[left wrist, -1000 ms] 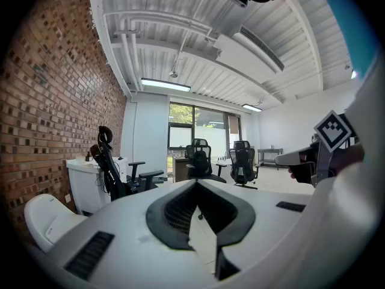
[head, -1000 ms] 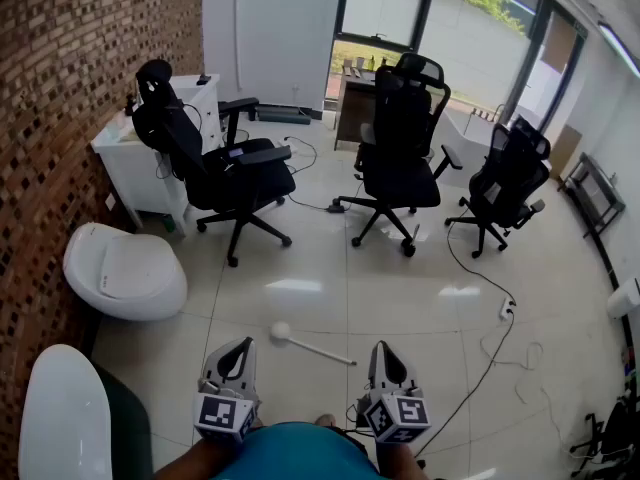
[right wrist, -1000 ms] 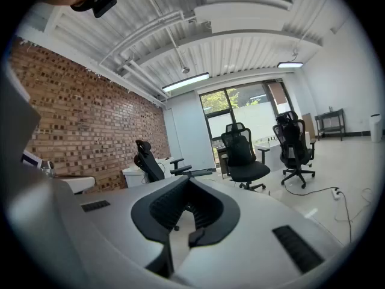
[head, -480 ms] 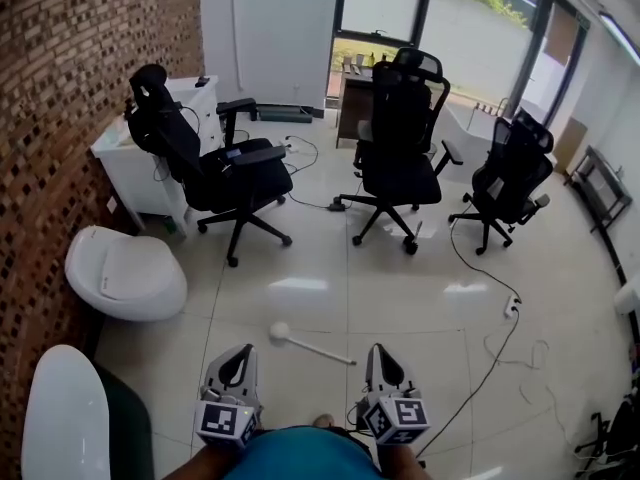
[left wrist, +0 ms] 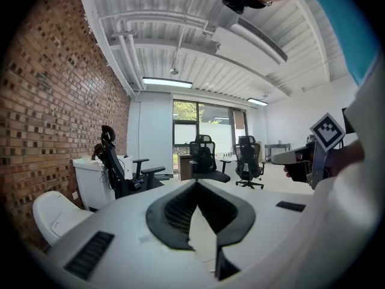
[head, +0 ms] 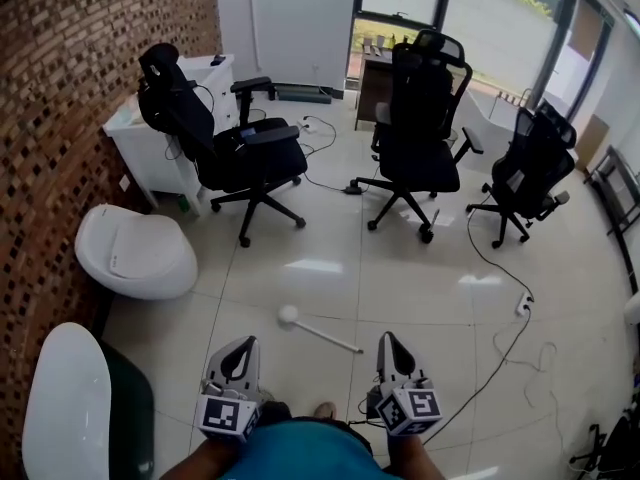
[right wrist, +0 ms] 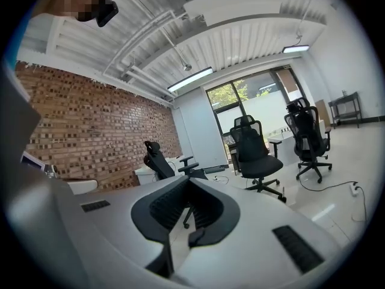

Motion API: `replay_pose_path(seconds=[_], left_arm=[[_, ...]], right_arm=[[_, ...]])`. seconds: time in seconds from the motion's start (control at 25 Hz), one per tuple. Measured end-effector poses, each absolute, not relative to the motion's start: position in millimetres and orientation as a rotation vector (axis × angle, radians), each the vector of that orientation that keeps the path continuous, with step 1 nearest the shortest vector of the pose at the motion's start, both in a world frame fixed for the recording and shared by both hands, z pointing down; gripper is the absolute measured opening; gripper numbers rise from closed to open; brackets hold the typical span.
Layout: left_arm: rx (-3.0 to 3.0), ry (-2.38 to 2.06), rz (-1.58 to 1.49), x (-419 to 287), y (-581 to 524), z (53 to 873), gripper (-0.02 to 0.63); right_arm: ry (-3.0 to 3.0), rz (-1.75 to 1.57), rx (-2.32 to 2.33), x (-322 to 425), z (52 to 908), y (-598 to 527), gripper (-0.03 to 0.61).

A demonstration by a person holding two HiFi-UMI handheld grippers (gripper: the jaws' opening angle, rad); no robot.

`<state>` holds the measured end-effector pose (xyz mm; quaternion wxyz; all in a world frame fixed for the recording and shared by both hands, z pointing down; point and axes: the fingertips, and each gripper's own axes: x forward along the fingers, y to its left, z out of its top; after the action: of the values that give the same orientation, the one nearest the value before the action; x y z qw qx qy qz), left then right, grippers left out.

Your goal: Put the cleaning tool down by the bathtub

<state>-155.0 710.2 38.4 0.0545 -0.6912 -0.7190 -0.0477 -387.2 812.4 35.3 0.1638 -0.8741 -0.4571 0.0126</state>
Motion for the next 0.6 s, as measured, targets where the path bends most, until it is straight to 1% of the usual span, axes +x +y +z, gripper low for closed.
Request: replay_pose_path(seconds=[0.32, 0.6], left_arm=[[-2.162, -2.183, -0.162, -76.8, 723.4, 32.0, -0.003], [-2.126, -2.162, -0.163, -34.0, 744.6, 53.4, -0.003]], right_arm=[[-1.371, -0.033, -2.505, -343.2, 40.8, 831.3, 0.018], [-1.402, -0.033, -2.506, -310.9, 51.3, 862.1, 0.020]])
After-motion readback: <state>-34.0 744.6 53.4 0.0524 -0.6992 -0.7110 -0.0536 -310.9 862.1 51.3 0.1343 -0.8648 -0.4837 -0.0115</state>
